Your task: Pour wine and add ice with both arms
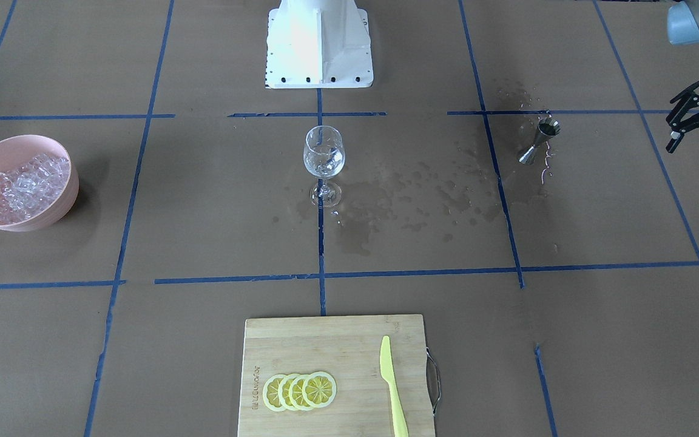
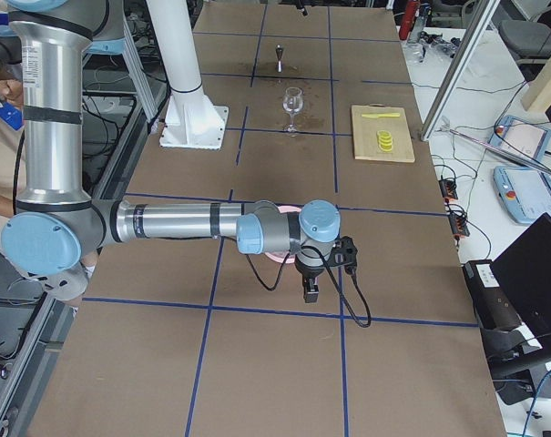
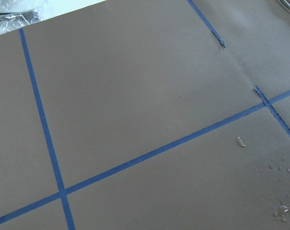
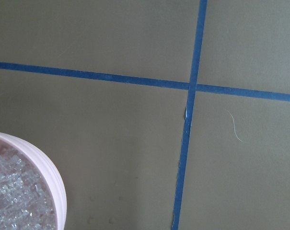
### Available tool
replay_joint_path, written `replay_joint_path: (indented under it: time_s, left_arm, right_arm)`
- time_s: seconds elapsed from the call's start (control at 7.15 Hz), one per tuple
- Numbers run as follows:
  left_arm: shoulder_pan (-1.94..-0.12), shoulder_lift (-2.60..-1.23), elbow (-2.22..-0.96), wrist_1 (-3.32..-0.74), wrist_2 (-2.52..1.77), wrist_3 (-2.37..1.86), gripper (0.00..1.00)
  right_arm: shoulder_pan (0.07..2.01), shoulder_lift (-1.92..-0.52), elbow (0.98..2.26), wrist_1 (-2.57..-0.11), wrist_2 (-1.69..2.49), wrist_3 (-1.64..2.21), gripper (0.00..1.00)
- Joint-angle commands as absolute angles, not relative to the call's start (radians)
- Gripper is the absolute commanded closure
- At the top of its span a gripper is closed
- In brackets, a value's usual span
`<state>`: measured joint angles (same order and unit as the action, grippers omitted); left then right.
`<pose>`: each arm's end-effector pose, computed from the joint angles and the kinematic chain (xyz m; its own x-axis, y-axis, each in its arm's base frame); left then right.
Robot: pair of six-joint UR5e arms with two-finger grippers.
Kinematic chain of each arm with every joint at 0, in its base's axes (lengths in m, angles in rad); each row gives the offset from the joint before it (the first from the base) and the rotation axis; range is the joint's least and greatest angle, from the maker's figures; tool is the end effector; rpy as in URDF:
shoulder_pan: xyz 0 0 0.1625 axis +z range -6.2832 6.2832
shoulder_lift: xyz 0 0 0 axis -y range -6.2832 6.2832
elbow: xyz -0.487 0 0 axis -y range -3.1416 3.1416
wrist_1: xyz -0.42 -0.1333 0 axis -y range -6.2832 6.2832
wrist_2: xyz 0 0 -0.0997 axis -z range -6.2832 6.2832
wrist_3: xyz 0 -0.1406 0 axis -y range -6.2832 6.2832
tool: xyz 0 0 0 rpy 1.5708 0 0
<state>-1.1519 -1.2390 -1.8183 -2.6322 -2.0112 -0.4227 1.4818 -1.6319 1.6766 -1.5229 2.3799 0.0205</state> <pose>0.1043 -0.4145 0.6468 0.7159 0.4203 -0.5575 0.0725 0.7494 0.6581 -0.0128 -0.4989 0.7172 0.6831 -0.1076 0.7223 0.0745 0.9942 0.0777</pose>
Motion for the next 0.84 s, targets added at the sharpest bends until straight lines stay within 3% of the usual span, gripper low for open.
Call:
replay_joint_path:
  time_s: [0.0, 0.7]
  left_arm:
    - [-0.955, -1.091, -1.833, -2.893, -1.774, -0.579, 0.0]
    - [-0.495, -1.017, -1.832, -2.938, -1.253, -0.932, 0.01]
  right_arm:
    - [1.482, -1.632, 1.681, -1.523, 2.384, 0.021, 0.0]
    - [1.482, -1.634, 1.689, -1.523, 2.393, 0.021, 0.0]
